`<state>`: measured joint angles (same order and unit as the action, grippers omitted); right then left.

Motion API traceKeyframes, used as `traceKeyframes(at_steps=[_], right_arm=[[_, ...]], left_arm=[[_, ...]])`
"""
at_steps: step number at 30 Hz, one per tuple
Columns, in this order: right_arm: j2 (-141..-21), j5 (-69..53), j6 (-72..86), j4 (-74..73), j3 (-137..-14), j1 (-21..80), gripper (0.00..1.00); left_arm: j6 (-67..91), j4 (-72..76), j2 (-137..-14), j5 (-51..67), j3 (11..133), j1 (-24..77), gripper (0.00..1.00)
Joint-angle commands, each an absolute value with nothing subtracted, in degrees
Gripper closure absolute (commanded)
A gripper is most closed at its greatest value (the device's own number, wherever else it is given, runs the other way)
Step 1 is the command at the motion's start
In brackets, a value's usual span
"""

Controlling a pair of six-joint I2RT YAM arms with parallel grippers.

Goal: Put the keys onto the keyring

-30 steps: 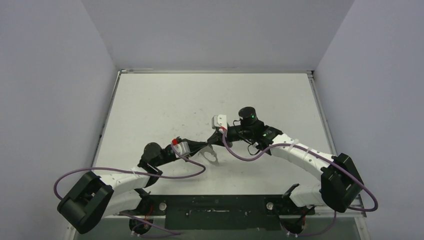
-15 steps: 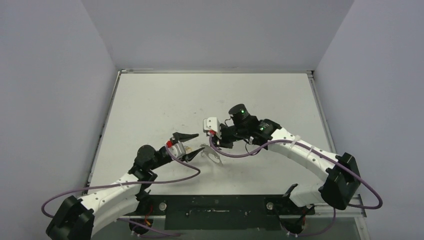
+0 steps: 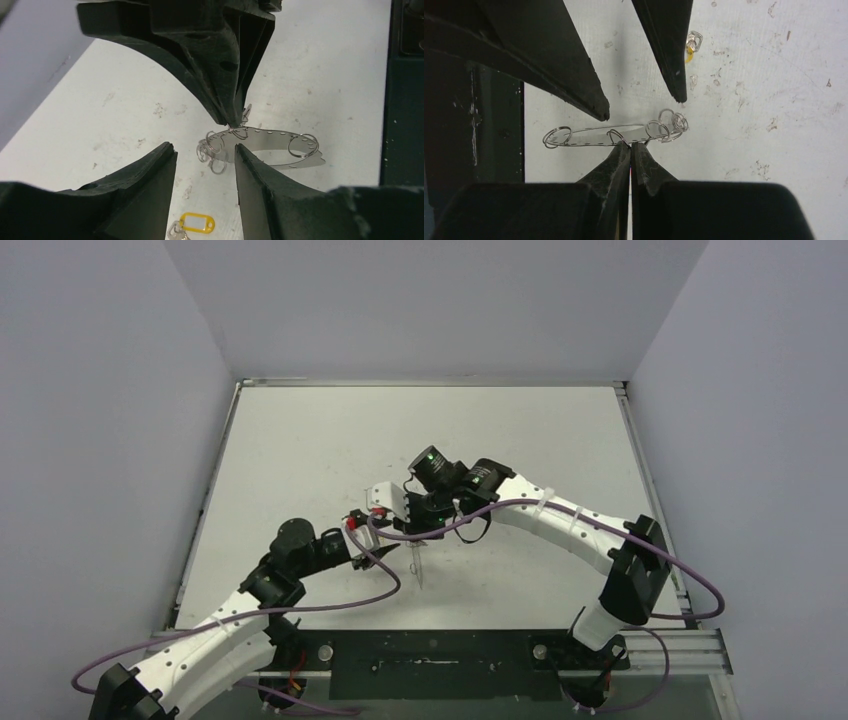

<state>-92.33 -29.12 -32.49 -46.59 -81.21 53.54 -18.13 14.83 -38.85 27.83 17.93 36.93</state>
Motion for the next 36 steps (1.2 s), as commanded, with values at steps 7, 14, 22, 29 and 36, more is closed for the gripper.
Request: traceKeyframes(at_steps=[7, 14, 22, 29, 36], right_arm=[[-95.14, -25.86, -30.16, -48.91, -85.64, 56.18, 1.00], [-94.97, -25.81, -29.85, -48.75, -85.90, 56.52, 1.00], [-94.93, -24.21, -29.11, -47.63, -85.27, 56.65, 1.00], [-94.18, -24.50, -27.11, -43.20, -83.24, 56.45, 1.00], [-92.77, -27.16, -25.80, -39.64, -80.45, 56.07, 1.00]], left_arm=[[-15.78, 10.57, -42.32, 33.20, 21.84, 36.99, 0.60], [-14.59, 13.96, -46.24, 34.00, 22.00, 36.99, 0.79], [-12.67, 14.84, -46.08, 35.46, 22.22, 37.00, 0.63], [-4.31, 25.95, -42.04, 32.75, 15.66, 37.00, 0.63], [-1.63, 28.05, -40.79, 28.30, 12.54, 37.00, 0.75]])
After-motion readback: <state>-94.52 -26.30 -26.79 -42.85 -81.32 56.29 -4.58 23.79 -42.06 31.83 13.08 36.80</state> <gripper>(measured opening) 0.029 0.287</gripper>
